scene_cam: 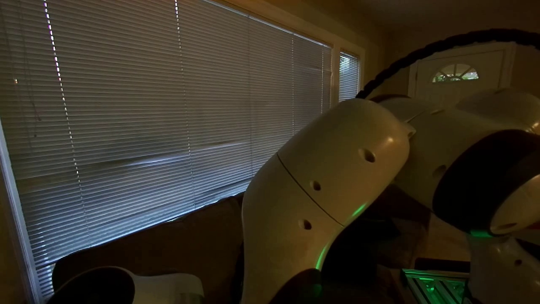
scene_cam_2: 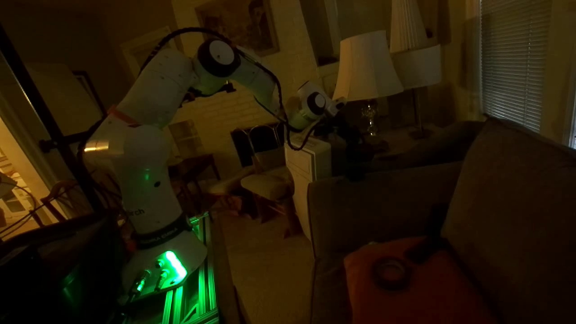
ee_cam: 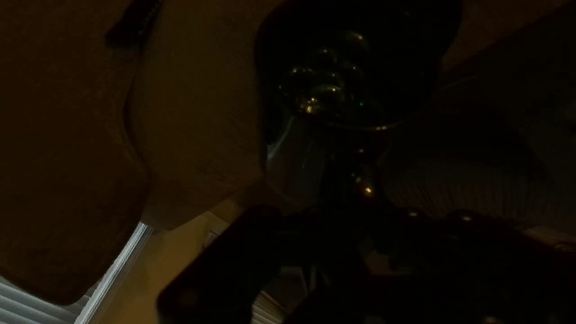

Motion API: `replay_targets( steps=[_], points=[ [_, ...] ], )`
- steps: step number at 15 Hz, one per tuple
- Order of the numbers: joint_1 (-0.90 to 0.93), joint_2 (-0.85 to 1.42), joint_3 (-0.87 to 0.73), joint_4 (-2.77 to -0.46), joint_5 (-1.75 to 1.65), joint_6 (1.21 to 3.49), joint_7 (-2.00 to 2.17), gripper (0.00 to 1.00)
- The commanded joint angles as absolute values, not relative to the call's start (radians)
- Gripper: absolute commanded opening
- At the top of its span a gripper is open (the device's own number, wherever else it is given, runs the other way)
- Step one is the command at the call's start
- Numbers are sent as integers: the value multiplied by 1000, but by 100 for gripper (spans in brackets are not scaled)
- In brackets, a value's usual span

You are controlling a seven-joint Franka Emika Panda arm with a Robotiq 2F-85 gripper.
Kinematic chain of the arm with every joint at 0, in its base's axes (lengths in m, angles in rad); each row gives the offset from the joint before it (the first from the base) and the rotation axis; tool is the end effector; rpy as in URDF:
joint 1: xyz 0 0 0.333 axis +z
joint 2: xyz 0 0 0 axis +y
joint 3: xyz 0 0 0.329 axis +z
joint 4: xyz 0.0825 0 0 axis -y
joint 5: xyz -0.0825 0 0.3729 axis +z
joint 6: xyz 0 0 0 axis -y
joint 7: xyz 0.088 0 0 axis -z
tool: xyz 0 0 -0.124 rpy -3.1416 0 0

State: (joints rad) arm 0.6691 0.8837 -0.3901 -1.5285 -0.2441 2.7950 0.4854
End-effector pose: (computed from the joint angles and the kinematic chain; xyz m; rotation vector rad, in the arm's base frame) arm 0.6980 0.2744 0.2036 2.8135 0.2919 0.7706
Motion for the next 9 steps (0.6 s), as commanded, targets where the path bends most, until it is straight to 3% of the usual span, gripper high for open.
replay_targets(
  steps=[1,9],
  points=[
    [709,886,-438,-1543,-304,2812,518,2],
    [785,921,-515,-1529,-389,2799,518,2]
  ],
)
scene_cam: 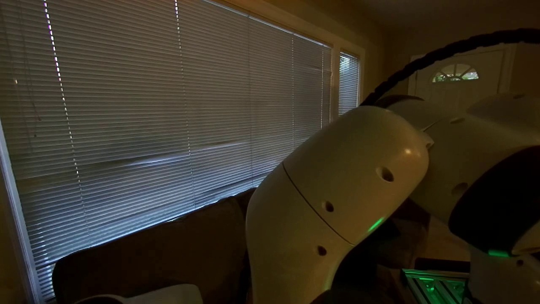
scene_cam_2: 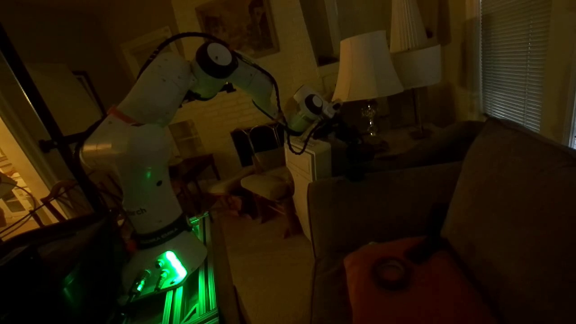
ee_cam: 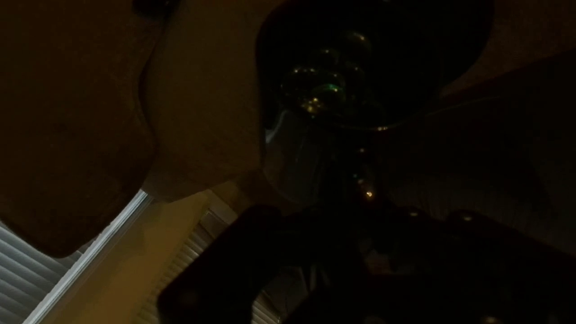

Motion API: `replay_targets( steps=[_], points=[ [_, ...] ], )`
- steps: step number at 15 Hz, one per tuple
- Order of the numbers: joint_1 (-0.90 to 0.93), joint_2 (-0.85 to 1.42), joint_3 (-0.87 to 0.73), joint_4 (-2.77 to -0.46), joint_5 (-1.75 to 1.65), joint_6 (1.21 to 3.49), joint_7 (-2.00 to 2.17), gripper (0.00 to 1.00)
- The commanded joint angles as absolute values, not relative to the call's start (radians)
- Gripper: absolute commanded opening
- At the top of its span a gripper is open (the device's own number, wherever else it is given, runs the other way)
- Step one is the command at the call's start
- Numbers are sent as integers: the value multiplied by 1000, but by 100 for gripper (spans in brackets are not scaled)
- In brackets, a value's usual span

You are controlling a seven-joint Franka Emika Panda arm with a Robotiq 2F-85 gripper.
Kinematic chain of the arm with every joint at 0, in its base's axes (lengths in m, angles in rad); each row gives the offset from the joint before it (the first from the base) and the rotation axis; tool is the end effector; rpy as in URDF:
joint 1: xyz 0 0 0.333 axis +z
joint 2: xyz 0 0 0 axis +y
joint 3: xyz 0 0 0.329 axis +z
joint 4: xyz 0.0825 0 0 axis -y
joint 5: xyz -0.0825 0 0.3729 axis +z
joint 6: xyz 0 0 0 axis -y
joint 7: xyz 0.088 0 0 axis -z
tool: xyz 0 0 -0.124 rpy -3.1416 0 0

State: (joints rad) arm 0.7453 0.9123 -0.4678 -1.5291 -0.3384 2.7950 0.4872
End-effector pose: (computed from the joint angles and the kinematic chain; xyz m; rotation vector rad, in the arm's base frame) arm 0.6903 0.2875 0.1956 2.6806 0.4519 0.7739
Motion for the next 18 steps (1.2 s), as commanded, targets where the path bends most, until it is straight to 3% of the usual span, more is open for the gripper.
replay_targets(
  steps=[1,10,18],
  points=[
    [791,924,-519,-1530,-393,2801,519,2],
    [833,926,-570,-1550,-379,2833,601,2],
    [784,897,-515,-1602,-286,2946,665,2]
  ],
)
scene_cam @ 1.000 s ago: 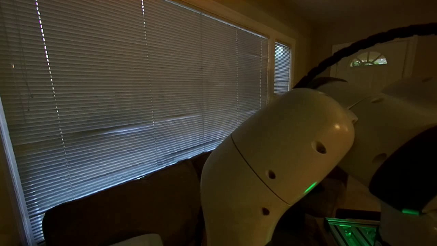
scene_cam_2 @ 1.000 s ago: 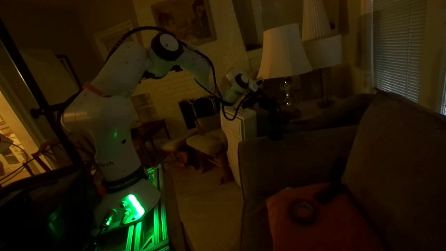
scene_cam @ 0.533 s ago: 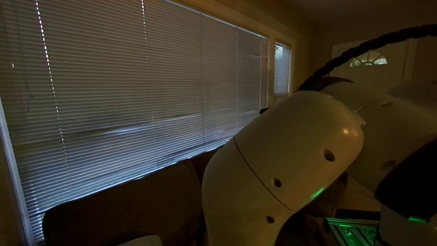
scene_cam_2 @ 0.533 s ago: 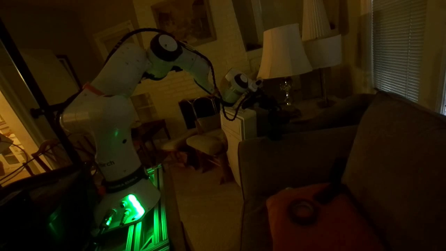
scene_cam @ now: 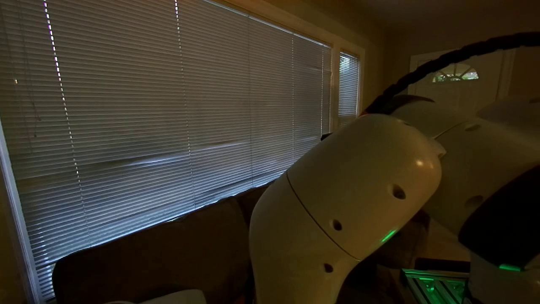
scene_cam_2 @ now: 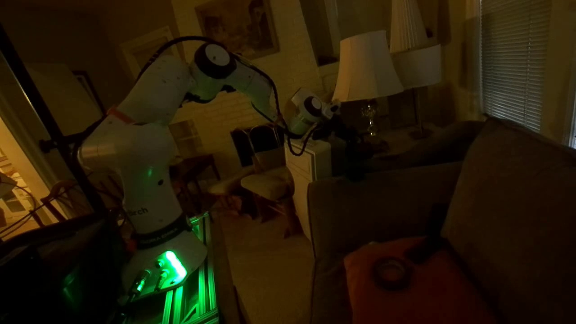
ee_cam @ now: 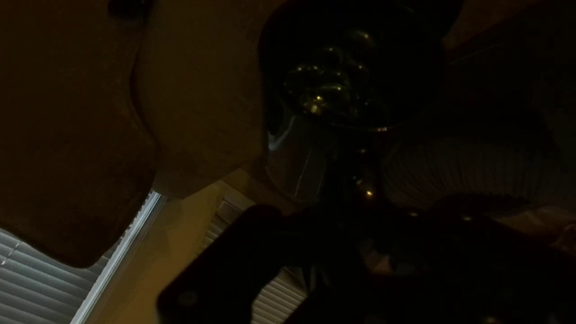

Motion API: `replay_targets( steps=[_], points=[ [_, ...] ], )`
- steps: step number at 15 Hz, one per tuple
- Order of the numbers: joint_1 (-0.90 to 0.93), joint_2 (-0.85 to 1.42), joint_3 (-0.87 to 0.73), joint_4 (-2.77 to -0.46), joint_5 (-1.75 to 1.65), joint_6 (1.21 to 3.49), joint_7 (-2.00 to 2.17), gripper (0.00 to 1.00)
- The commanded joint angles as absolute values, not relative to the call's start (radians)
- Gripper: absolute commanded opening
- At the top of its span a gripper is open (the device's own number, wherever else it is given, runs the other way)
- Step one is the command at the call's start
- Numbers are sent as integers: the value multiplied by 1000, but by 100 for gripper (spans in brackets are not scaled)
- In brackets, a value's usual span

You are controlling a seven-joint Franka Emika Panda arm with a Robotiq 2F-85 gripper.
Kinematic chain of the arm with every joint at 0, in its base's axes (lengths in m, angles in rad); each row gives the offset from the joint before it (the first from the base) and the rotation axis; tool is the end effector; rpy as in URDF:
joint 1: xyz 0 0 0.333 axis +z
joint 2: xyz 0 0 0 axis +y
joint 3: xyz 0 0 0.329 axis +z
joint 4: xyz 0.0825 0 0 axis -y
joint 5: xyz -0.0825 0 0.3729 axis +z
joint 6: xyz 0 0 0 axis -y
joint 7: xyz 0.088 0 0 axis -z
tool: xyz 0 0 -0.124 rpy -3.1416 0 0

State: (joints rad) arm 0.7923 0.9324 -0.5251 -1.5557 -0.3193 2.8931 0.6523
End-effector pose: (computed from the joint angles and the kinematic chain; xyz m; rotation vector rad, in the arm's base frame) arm 0.6867 0.2925 0.1934 2.7317 0.2791 0.9072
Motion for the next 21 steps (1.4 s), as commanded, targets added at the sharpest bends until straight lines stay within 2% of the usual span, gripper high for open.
replay_targets(
  steps=[1,6,17,20,21],
  points=[
    [785,899,-517,-1605,-274,2956,665,2],
    [813,906,-556,-1632,-207,3027,678,2],
    [998,940,-764,-1733,-59,3132,664,2],
    [987,944,-744,-1718,-23,3100,623,2],
    [992,945,-745,-1723,-13,3100,617,10]
  ],
)
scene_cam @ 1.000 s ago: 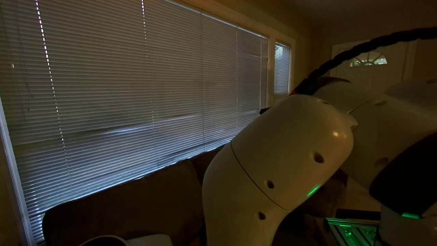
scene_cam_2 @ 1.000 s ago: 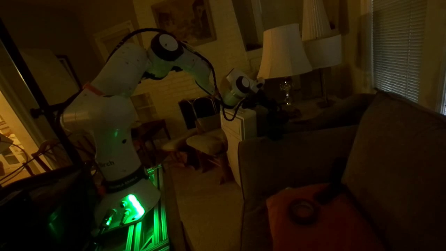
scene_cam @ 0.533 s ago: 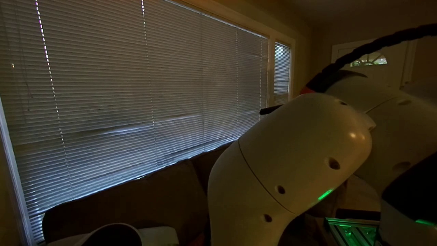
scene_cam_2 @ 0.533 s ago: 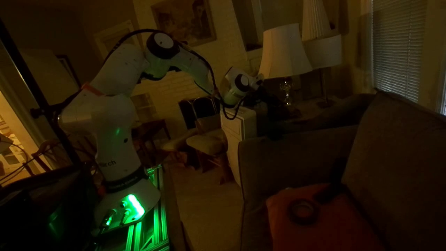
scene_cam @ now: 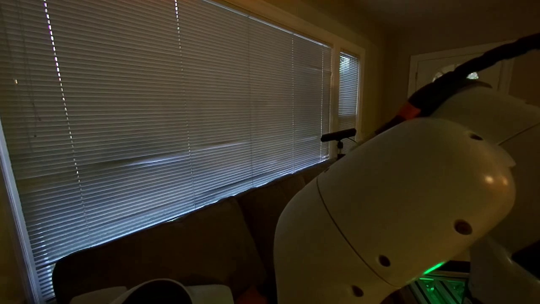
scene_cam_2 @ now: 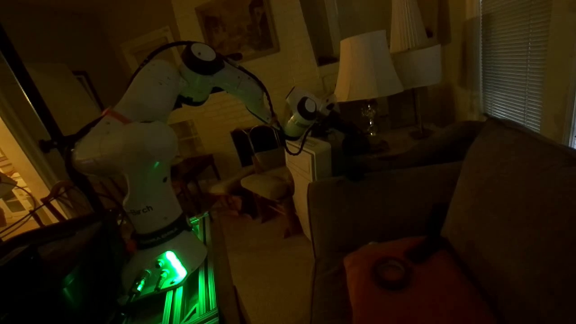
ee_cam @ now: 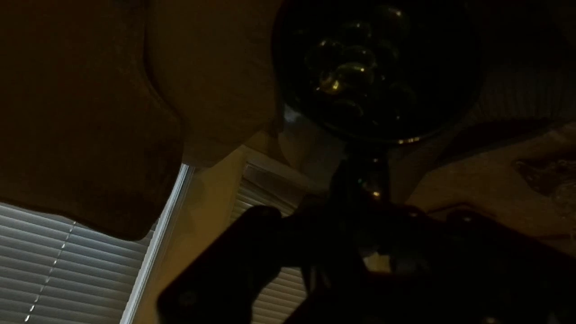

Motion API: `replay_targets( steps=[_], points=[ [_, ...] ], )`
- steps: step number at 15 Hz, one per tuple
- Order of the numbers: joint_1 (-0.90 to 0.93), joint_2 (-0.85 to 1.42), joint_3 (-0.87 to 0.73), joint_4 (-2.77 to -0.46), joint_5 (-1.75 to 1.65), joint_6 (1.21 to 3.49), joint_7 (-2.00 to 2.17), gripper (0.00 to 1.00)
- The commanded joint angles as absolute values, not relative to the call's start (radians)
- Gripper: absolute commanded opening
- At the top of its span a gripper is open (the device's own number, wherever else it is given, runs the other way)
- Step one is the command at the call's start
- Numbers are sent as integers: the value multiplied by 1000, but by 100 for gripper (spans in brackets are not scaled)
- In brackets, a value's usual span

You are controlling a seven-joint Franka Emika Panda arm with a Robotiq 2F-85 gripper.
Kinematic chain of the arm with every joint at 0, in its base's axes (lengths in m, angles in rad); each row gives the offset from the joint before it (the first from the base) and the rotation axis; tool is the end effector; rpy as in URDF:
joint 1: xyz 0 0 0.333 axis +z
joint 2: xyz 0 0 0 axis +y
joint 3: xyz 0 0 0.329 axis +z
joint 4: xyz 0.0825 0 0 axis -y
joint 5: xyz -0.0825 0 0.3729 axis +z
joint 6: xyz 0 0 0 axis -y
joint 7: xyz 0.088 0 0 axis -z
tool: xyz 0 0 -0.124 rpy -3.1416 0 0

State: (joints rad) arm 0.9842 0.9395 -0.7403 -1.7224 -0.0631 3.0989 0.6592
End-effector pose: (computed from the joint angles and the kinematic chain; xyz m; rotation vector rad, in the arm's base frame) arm 0.6676 0.2775 0.2171 2.7364 0.0973 1.1248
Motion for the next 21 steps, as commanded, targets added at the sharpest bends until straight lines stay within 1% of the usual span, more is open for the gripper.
replay_targets(
  steps=[1,5,6,13,21],
  points=[
    [991,946,-741,-1724,-8,3100,611,10],
    [990,951,-740,-1724,-4,3100,606,10],
    [990,952,-740,-1724,-4,3100,606,2],
    [1010,976,-776,-1747,41,3102,605,2],
    [1077,1011,-888,-1792,112,3100,634,2]
  ],
)
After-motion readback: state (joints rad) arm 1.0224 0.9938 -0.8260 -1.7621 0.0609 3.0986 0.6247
